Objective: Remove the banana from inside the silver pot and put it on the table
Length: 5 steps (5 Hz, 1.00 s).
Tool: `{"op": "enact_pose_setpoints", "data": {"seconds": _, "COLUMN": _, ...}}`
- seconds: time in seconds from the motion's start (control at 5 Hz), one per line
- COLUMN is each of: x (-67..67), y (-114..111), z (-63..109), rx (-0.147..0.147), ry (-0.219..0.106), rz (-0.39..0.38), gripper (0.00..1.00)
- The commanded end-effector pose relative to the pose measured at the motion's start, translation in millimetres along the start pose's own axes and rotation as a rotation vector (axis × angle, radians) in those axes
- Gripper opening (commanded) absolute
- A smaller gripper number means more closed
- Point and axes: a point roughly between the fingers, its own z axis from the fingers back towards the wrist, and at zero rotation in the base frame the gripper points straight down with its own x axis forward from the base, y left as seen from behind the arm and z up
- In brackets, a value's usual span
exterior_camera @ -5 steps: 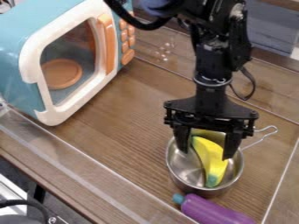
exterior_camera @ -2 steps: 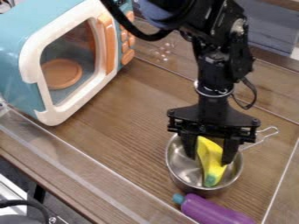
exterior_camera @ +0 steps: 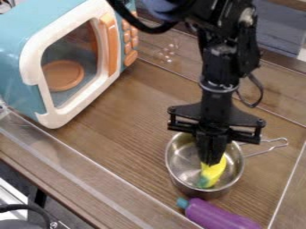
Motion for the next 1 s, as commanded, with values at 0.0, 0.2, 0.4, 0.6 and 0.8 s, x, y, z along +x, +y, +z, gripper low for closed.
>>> {"op": "enact_pose_setpoints", "data": {"seconds": 0.0, "x": 8.2, "y": -5, "z": 22.5, "rx": -0.04, "ry": -0.046, "rz": 0.0, "gripper": 0.0}}
{"op": "enact_pose_setpoints", "data": {"seconds": 0.2, "x": 10.5, "y": -4, "z": 28.3, "rx": -0.047, "ry": -0.048, "rz": 0.012, "gripper": 0.0}}
{"op": "enact_pose_setpoints", "data": {"seconds": 0.4, "x": 13.9, "y": -3, "z": 30.1, "rx": -0.05, "ry": -0.051, "rz": 0.025, "gripper": 1.0}}
{"op": "enact_pose_setpoints", "data": {"seconds": 0.6, "x": 14.3, "y": -1, "z": 23.1, "rx": -0.043, "ry": -0.052, "rz": 0.032, "gripper": 1.0}}
{"op": "enact_pose_setpoints", "data": {"seconds": 0.8, "x": 14.3, "y": 0, "z": 9.6, "rx": -0.03, "ry": -0.056, "rz": 0.033, "gripper": 1.0}}
